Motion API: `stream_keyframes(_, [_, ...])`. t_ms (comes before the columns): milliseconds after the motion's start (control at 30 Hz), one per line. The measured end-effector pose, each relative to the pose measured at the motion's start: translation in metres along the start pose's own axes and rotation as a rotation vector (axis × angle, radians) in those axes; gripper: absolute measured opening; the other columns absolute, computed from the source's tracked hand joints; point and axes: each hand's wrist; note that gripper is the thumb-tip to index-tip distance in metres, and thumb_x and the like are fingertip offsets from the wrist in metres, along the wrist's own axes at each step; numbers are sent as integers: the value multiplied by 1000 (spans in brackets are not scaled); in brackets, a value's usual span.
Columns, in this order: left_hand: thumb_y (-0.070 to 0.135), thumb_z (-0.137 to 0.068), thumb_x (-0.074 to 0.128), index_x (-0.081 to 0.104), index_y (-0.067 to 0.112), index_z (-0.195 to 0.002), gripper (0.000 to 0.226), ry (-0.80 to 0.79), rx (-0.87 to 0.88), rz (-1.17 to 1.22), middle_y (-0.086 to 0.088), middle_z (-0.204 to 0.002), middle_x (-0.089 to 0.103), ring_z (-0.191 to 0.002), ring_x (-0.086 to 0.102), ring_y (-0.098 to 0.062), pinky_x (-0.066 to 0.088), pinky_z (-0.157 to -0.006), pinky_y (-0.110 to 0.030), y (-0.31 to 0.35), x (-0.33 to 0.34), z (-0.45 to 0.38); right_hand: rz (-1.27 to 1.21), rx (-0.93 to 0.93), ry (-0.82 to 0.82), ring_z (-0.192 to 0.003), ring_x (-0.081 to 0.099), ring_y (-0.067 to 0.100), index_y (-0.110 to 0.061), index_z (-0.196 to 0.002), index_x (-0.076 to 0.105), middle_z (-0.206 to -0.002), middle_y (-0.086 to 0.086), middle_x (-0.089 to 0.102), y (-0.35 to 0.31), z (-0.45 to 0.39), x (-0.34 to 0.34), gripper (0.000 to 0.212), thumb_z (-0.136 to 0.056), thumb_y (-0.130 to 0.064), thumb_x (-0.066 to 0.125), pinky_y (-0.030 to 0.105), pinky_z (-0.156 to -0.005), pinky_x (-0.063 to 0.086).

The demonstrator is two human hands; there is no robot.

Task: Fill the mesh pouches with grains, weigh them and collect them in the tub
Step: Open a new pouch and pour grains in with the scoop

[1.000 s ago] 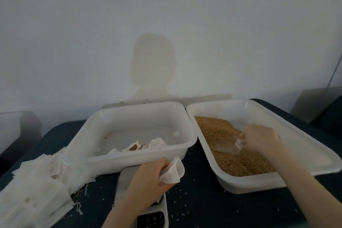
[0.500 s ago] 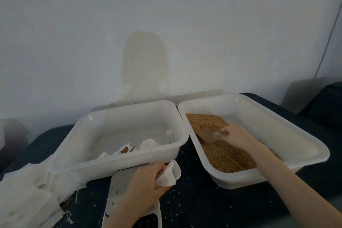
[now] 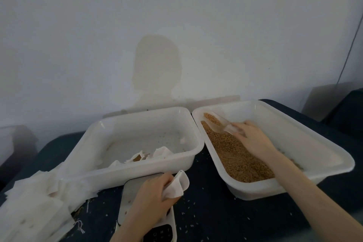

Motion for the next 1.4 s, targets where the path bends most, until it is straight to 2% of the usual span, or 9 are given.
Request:
stream_keyframes(133, [51,-80,63,50,40,-79,17,60,-92,17,29,-79,60,-76,55,13,45,-62,-11,-10,-8,3,-191,-116,-27,-85,53,0,-26,-135,52,-108,-7,53,-20,4,-4,38,-97,-26,51,14,-70,37])
stream_keyframes(267, [63,-71,61,50,43,-83,26,164,-142,40,32,-81,60,-69,58,9,41,-54,-12,-22,-28,10,-341,-268,-116,-88,53,-10,-43,-124,54,-96,-25,54,-53,19,-11,38,-87,-46,52,9,-75,42])
stream_keyframes(467, [58,-75,65,41,43,-82,28,262,-200,-63,19,-79,58,-70,55,4,37,-56,-12,-37,-57,19,-246,-433,-296,-92,54,-4,-46,-121,56,-100,-19,54,-92,28,-4,34,-95,-23,56,16,-84,45])
stream_keyframes(567, [56,-75,65,44,39,-83,28,278,-205,-59,16,-79,60,-69,57,2,41,-57,-14,-44,-64,24,-236,-447,-347,-93,54,-2,-42,-122,57,-102,-18,54,-104,29,0,35,-94,-21,58,20,-87,47])
stream_keyframes(733, [67,-66,56,45,37,-83,36,315,-211,-68,15,-73,60,-66,57,1,45,-57,-17,-55,-70,30,-204,-476,-401,-91,55,-7,-39,-120,61,-97,-16,57,-107,31,1,35,-92,-17,60,11,-82,44])
stream_keyframes(933, [71,-64,53,45,38,-84,39,350,-153,-185,18,-70,57,-64,55,2,39,-53,-16,-58,-73,29,-121,-458,-469,-94,56,-5,-41,-117,63,-101,-18,58,-113,33,-2,33,-92,-20,61,22,-91,48])
stream_keyframes(1067, [65,-73,61,40,40,-93,38,317,-120,-302,20,-77,55,-68,52,4,38,-67,-16,-53,-72,27,-45,-449,-510,-96,55,-4,-40,-119,63,-103,-20,57,-117,32,-5,31,-92,-25,61,26,-92,48])
stream_keyframes(1267, [66,-76,58,43,40,-108,44,251,-109,-311,22,-92,57,-82,54,2,42,-87,-23,-44,-72,24,-30,-472,-545,-94,54,-6,-42,-120,61,-101,-21,55,-120,31,-8,31,-93,-27,59,18,-87,45])
stream_keyframes(1400, [69,-78,52,41,41,-118,51,173,-110,-358,22,-92,49,-84,45,1,31,-87,-22,-33,-67,22,29,-478,-574,-97,54,-6,-42,-123,59,-103,-22,54,-123,33,-6,30,-96,-29,55,23,-93,46])
Point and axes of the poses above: each hand's wrist, its own z-axis away from the middle knuckle, its own x-axis out of the palm, y = z × x
